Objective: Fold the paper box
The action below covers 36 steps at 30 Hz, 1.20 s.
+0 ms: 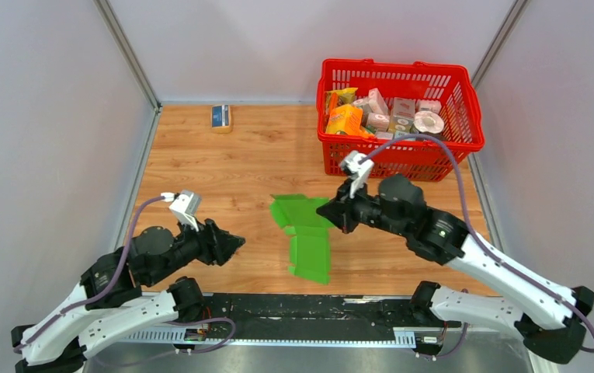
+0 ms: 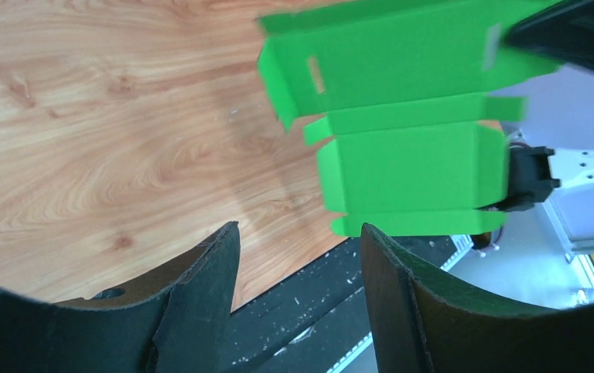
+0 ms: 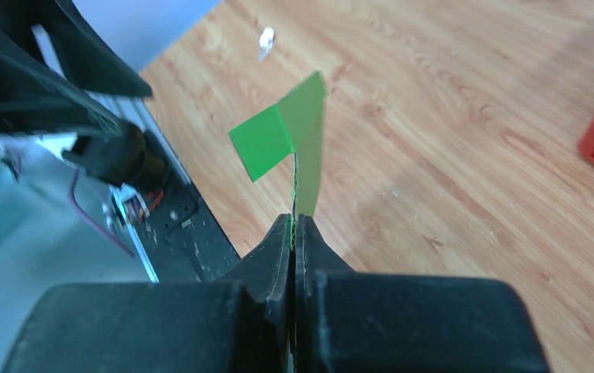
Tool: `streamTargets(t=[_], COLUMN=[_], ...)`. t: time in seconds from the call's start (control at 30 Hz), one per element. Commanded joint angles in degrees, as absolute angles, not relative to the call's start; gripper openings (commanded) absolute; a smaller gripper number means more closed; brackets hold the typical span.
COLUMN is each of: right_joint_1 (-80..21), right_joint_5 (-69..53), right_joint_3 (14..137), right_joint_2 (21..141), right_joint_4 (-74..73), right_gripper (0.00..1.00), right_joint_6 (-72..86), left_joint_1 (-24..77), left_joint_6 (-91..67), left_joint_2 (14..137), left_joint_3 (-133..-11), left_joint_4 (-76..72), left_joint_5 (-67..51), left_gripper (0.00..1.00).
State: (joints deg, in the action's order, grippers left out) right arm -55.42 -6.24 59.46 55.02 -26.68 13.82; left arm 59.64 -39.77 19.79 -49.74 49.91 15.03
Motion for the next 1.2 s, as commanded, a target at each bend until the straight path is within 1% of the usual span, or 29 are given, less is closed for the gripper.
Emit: streamTargets(t=[0.0,0.03,0.17,0.27,0.3,0.43,0.57,0.73,0.9,0.97,1.0,1.1,1.17], right_joint_1=[-55.4,-55.4,-55.4,-55.5,-55.5,-55.4,-55.3,-55.4,-55.5,-55.4,-55.5,-55.4,-55.4], right_joint_5=[5.0,5.6,6.8,5.3,4.5,2.9,0.9,-4.4,-6.9,-7.5,-8.6,-10.5,-11.2], right_joint_3=[55.7,55.2,54.1,53.8,53.6,53.7,52.6,52.3,53.1,53.3,53.3,53.2,53.1], right_joint_2=[45.9,42.7,37.1,34.5,34.0,32.3,30.0,28.0,27.8,27.9,28.0,28.6,28.6], right_joint_4=[-19.9,-19.5,-19.2,-18.0,-18.1,-19.7,-19.0,-16.5,-15.3,-14.9,-14.3,-13.6,-12.8], right_gripper=[0.00,0.00,0.00,0.00,0.00,0.00,0.00,0.00,0.00,0.00,0.00,0.00,0.00], right_joint_6=[22.8,23.4,24.9,25.5,25.5,25.7,26.1,27.2,28.0,28.6,28.7,29.6,29.9], left_joint_1=[59.9,59.9,59.9,59.9,59.9,59.9,59.7,58.6,57.6,57.5,57.5,56.6,55.6], left_joint_6=[-42.1,-41.4,-37.7,-36.5,-36.4,-35.9,-34.8,-34.9,-36.9,-37.0,-37.0,-37.6,-37.4], left_joint_2=[21.4,23.4,29.9,33.7,34.4,37.9,38.8,40.1,39.3,37.5,36.9,35.7,35.8], left_joint_3=[-44.8,-43.9,-43.3,-42.1,-41.8,-41.5,-42.4,-44.5,-44.7,-43.6,-43.1,-41.3,-41.0], left_joint_4=[38.0,35.7,26.4,17.8,12.9,2.7,0.4,0.4,5.2,4.1,3.3,0.2,-4.0], left_joint_5=[14.8,13.6,9.1,5.6,3.5,-1.8,-0.2,-0.2,7.7,8.8,9.3,6.6,0.4], left_gripper=[0.67,0.67,0.67,0.67,0.69,0.71,0.75,0.75,0.71,0.71,0.73,0.76,0.73])
